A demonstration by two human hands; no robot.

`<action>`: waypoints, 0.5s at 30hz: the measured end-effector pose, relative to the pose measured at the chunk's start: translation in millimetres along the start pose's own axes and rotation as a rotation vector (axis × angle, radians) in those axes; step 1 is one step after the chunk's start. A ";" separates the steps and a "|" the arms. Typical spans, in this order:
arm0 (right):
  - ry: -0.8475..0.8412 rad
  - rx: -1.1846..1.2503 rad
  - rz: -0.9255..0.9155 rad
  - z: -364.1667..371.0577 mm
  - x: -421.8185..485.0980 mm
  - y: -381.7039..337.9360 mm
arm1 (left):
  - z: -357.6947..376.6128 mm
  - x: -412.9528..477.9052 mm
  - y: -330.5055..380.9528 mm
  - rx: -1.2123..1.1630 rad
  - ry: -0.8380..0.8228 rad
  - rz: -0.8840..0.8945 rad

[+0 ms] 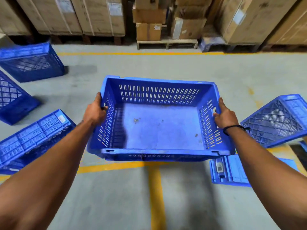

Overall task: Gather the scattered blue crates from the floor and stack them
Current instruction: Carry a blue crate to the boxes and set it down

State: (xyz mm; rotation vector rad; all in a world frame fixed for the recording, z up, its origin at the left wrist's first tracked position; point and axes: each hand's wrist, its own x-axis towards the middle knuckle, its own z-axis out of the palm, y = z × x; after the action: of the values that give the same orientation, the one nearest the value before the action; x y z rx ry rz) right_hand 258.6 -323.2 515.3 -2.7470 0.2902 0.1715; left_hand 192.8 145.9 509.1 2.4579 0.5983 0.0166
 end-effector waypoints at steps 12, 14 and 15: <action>0.008 0.086 0.014 -53.4 115.7 -29.6 | -6.9 112.5 82.5 -0.036 -0.008 0.067; 0.000 0.087 0.011 -58.5 150.6 -30.9 | 1.3 140.3 99.1 -0.055 -0.023 0.078; -0.002 0.094 0.013 -61.8 172.2 -33.7 | 5.3 159.3 111.1 -0.065 -0.021 0.089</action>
State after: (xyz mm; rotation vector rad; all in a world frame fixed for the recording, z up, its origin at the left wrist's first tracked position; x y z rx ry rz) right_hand 438.4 -346.4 557.1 -2.6527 0.3072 0.1595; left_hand 382.7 130.4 547.3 2.4166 0.4719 0.0455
